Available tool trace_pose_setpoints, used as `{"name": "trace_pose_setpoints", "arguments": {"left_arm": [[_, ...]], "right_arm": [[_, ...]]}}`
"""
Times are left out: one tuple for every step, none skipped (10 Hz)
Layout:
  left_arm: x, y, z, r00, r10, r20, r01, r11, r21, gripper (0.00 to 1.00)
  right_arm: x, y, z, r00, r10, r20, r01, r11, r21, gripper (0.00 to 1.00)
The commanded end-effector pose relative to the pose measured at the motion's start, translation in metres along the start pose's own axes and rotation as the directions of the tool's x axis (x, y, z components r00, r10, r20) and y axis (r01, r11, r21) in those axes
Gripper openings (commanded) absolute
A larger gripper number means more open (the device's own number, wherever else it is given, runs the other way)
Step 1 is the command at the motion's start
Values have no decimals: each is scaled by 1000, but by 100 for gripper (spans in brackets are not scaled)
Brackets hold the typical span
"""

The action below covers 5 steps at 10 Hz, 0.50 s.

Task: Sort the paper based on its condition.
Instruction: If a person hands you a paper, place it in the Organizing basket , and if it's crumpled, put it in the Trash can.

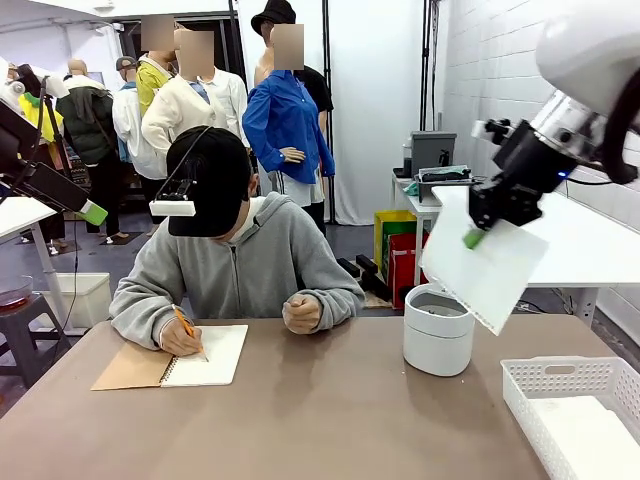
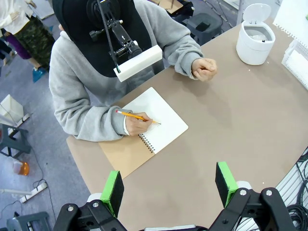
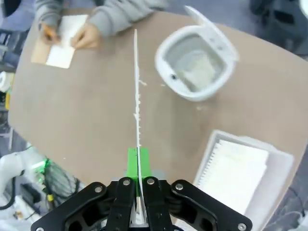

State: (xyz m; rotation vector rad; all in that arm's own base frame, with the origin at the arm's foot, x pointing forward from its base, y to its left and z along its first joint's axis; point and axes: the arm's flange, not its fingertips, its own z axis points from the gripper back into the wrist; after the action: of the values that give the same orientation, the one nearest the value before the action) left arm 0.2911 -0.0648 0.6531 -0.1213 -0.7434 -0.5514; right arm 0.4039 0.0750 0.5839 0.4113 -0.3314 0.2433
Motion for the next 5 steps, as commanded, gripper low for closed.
{"name": "trace_pose_setpoints", "arguments": {"left_arm": [[0,0,0,1000,0,3,0,1000,1,100],[0,0,0,1000,0,3,0,1000,1,100],[0,0,0,1000,0,3,0,1000,1,100],[0,0,0,1000,0,3,0,1000,1,100],[0,0,0,1000,0,3,0,1000,1,100]], "right_arm": [[-20,-36,-14,996,-72,47,74,996,-49,0],[-30,-54,-20,994,-111,25,112,993,-46,0],[-40,-69,-25,992,-121,30,122,991,-47,0],[-47,-85,-22,989,-149,9,150,987,-58,0],[-60,-92,-21,982,-184,-28,184,983,-21,0]]}}
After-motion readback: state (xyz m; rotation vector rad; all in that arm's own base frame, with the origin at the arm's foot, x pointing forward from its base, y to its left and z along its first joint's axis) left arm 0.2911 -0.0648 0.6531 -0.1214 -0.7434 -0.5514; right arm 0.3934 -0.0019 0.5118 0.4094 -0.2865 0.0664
